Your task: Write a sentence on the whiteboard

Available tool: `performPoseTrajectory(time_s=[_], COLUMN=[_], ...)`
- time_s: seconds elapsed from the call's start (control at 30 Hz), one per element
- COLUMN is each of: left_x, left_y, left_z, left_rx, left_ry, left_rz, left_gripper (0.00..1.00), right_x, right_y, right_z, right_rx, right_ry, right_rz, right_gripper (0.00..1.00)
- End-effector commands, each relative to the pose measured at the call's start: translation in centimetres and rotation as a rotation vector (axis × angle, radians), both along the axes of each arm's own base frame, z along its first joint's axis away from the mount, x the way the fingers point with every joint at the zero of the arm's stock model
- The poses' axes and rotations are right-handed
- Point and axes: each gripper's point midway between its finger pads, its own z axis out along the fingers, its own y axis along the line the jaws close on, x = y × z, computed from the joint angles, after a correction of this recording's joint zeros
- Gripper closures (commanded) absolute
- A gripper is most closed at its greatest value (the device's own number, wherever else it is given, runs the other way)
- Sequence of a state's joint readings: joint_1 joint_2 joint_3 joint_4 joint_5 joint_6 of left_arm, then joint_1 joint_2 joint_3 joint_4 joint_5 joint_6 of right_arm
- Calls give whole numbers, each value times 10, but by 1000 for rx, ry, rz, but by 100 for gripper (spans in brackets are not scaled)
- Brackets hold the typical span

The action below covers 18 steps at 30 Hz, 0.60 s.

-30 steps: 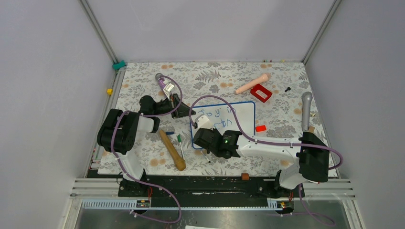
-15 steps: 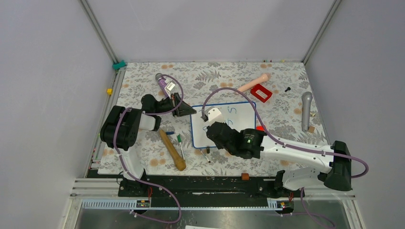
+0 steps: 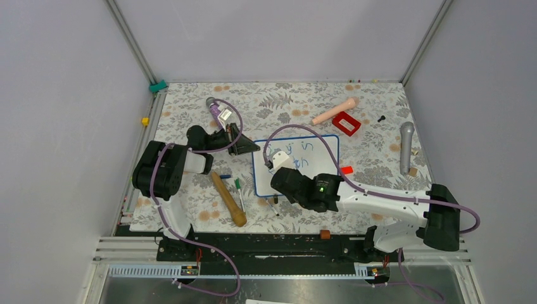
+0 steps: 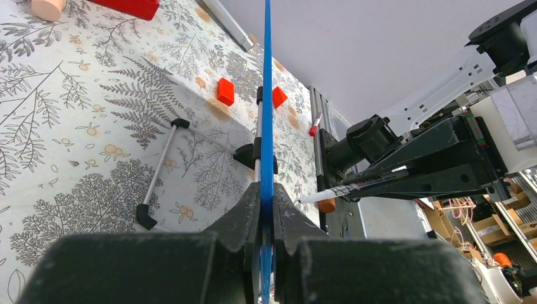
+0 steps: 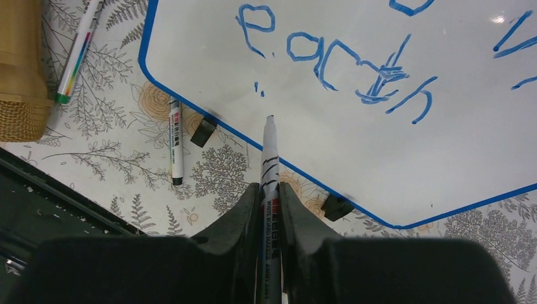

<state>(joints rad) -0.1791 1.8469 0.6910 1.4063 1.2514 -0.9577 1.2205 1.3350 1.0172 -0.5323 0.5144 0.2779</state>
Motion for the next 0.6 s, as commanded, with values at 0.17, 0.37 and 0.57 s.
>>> performPoseTrajectory(time_s=[0.17, 0.37, 0.57], left_x=[18, 14, 12], left_y=[7, 6, 6], left_z=[17, 16, 16], left_rx=[-37, -31, -30], left_ry=[-83, -98, -104], left_rz=[115, 99, 92], left_gripper=[100, 100, 100], right_x=[17, 13, 11], right_y=[10, 22, 29], right_z=[17, 6, -2], right_rx=[36, 38, 12], right_ry=[-16, 36, 50], right_rz=[3, 19, 27], right_gripper=[100, 100, 100])
